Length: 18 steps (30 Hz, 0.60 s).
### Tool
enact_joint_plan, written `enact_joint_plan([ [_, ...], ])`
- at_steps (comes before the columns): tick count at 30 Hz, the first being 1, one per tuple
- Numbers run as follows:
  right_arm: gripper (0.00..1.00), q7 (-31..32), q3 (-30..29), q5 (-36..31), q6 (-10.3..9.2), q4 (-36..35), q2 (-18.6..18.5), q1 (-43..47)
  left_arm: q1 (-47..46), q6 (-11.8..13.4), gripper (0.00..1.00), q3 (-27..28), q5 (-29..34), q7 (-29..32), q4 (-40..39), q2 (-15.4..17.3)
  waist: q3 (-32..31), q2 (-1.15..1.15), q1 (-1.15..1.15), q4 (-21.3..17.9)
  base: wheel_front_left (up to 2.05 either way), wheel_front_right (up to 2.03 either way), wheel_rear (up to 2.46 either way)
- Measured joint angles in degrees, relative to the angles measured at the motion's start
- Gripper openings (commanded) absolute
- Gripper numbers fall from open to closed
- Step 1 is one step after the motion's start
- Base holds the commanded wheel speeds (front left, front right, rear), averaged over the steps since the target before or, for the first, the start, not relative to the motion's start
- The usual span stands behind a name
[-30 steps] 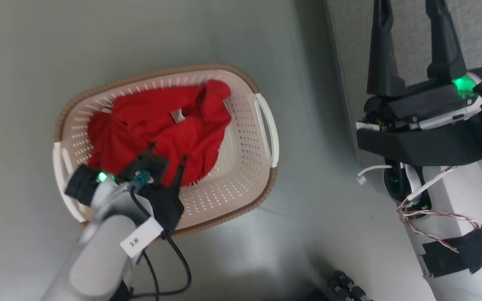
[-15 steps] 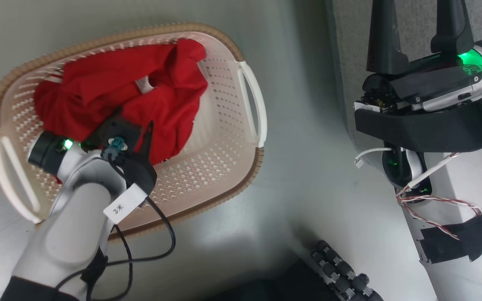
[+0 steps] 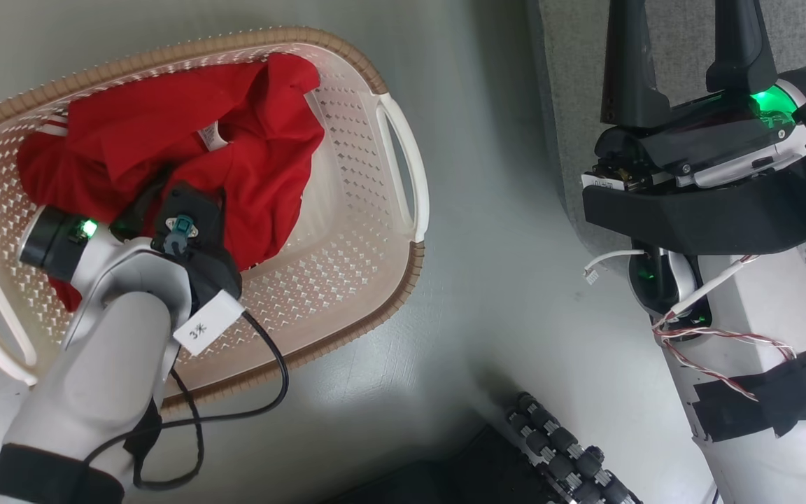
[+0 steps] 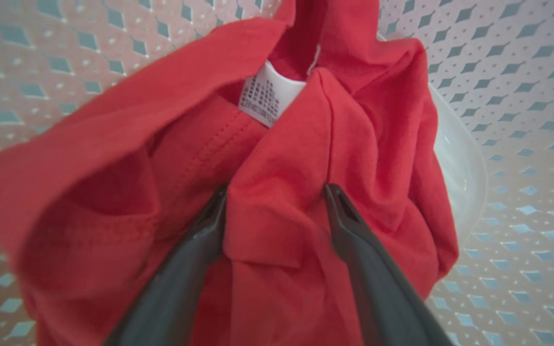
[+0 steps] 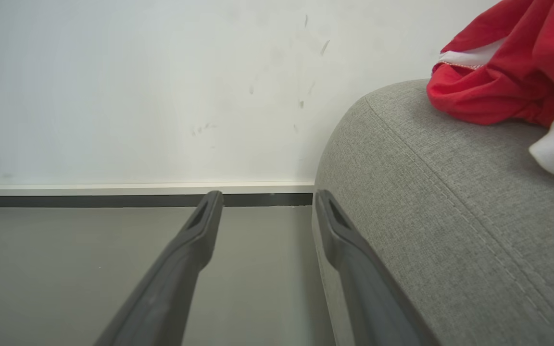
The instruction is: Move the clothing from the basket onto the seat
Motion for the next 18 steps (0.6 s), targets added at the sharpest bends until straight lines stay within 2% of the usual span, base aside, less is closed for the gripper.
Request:
enact_joint_plan([
  [1,1.00,0.0,0.0,0.0,0.05,0.1,0.0,0.0,-0.3,0.0,0.95,-0.1,0.2,0.0,0.4,0.0,0.0,0.00,0.00,-0.1,0.00,0.00,0.00],
  [2,1.00,0.0,0.0,0.0,0.05,0.1,0.1,0.0,-0.5,0.0,0.74,-0.2,0.2,0.0,0.6,0.0,0.1,0.00,0.00,-0.2,0.00,0.00,0.00],
  [4,1.00,0.0,0.0,0.0,0.07,0.3,0.1,0.0,-0.8,0.0,0.08,-0.6,0.3,0.0,1.2,0.0,0.1,0.00,0.00,-0.3,0.00,0.00,0.00],
  [5,1.00,0.0,0.0,0.0,0.08,0.4,0.2,0.0,-1.0,0.0,0.00,-0.9,0.4,-0.2,1.5,0.0,0.1,0.00,0.00,-0.4,0.00,0.00,0.00],
  [18,1.00,0.0,-1.1,0.0,0.49,3.3,0.6,0.0,-1.7,-1.1,0.00,-2.4,1.6,-4.6,2.3,-2.2,-1.8,0.00,-0.01,0.0,0.00,0.00,0.00],
])
